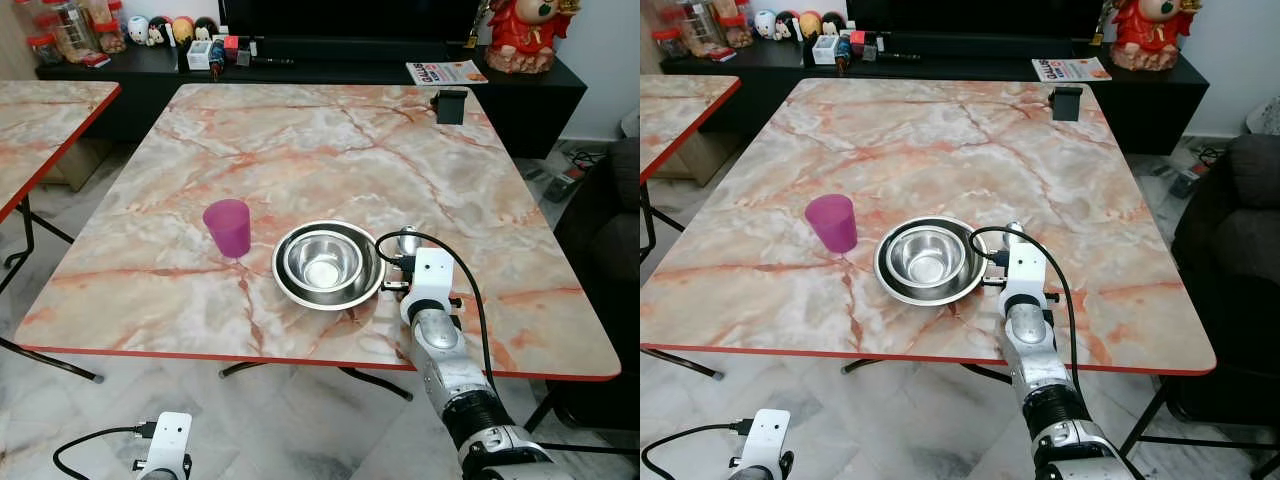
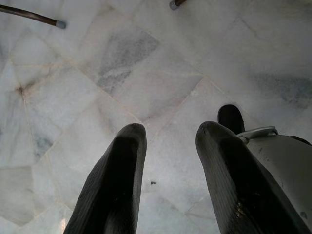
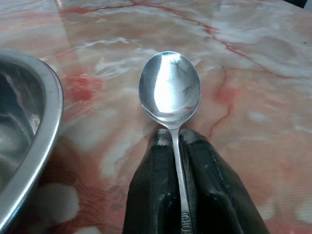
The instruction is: Setting the table
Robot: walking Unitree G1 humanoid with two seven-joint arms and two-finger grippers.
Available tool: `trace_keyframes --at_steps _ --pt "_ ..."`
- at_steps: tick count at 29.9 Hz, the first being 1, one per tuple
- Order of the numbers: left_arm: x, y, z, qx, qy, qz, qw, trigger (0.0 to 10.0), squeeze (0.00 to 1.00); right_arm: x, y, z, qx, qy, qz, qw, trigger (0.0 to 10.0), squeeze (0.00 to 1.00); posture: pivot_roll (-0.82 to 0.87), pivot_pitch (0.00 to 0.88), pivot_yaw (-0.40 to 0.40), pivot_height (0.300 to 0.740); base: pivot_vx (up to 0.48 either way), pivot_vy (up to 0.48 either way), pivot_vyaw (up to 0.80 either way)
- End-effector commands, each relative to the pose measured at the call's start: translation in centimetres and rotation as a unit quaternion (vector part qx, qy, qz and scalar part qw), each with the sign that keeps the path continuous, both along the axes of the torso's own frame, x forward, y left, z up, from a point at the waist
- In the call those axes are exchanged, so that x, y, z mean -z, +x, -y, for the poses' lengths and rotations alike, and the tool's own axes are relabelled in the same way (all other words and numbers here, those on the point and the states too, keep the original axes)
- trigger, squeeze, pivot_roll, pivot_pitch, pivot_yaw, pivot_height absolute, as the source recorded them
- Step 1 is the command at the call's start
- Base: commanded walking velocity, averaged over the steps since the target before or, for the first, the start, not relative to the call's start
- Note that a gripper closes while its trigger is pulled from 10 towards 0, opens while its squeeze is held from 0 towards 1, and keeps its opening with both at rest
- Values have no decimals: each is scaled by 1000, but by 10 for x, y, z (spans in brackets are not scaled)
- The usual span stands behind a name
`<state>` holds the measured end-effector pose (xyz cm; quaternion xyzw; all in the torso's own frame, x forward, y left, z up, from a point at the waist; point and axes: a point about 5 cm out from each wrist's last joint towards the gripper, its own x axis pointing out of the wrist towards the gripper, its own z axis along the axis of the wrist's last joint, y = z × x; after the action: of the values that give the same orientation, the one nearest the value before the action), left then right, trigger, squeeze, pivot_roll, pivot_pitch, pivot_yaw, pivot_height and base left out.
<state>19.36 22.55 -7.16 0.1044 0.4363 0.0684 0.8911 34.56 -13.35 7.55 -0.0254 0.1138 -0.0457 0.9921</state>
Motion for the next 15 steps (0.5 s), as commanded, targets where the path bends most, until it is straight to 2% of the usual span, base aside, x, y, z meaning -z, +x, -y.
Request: trace_keyframes --at_steps 1,10,11,12,13,14,15 --pt "0 -2 -5 -2 2 -5 1000 10000 0 11 -5 0 7 2 -29 1000 10000 0 4 105 22 740 0 0 0" --pt "0 -3 -7 -4 4 -9 1000 10000 0 16 -6 0 8 -1 -41 999 10000 0 7 108 25 740 0 0 0" --pt "0 -3 -7 -3 4 -8 1000 10000 0 17 -6 0 7 -1 -42 999 10000 247 6 109 26 740 0 0 0" --pt "0 -3 -7 -3 4 -8 1000 10000 0 17 -6 0 7 -1 -42 999 10000 247 6 109 26 740 0 0 0" --pt "0 -2 -7 -3 3 -7 1000 10000 0 16 -6 0 7 -2 -42 999 10000 675 5 111 28 740 0 0 0" --pt "0 -2 -7 -3 3 -7 1000 10000 0 16 -6 0 7 -3 -43 999 10000 1000 4 111 29 740 0 0 0" --pt "-1 -1 -7 -2 3 -7 1000 10000 0 16 -6 0 7 -4 -43 999 10000 1000 4 111 29 740 0 0 0"
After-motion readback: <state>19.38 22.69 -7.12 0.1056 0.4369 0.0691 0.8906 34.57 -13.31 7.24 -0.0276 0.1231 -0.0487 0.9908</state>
